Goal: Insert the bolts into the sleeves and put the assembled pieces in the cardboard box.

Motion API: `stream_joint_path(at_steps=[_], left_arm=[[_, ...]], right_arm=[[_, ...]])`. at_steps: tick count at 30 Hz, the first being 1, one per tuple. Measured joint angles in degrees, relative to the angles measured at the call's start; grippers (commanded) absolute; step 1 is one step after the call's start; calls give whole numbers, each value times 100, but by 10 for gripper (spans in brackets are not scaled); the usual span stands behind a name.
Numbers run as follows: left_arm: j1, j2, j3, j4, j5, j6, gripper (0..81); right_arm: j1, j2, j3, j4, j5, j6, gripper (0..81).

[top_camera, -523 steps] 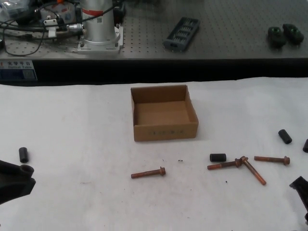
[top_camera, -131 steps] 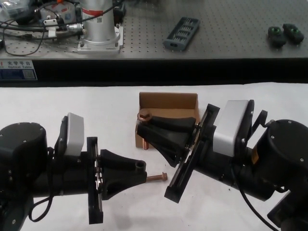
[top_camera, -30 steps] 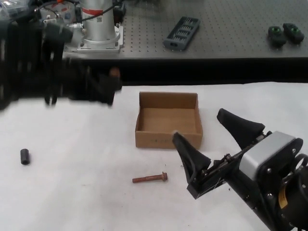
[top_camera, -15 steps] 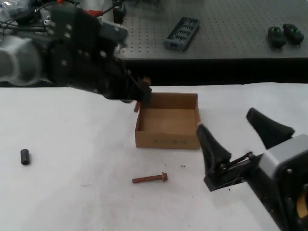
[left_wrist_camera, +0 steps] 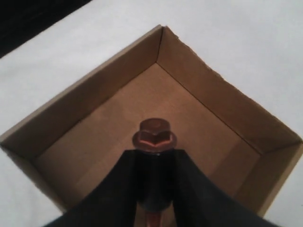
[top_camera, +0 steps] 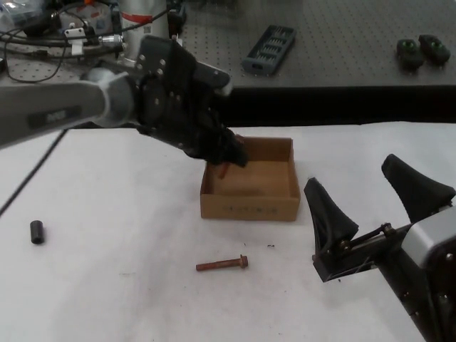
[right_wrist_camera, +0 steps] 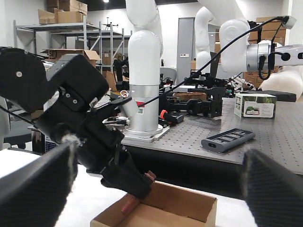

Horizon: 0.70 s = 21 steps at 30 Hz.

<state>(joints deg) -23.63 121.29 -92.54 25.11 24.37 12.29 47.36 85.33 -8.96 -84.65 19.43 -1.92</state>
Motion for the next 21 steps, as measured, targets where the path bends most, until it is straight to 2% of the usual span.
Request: stream_joint_path(at_steps=[10,12,17,21], left_arm=[[-222,297,-33,48,-191,419,4],[-238,310,-33,48,-311,526,50],[-238,310,-33,60,-435,568,278],[-238,310,-33,78,-447,568,360]], right_arm=[[0,0,0,-7,10,0,727],[0,0,0,-14,10,0,727],[0,0,0,-48,10,0,727],[0,0,0,-48,17,0,727]])
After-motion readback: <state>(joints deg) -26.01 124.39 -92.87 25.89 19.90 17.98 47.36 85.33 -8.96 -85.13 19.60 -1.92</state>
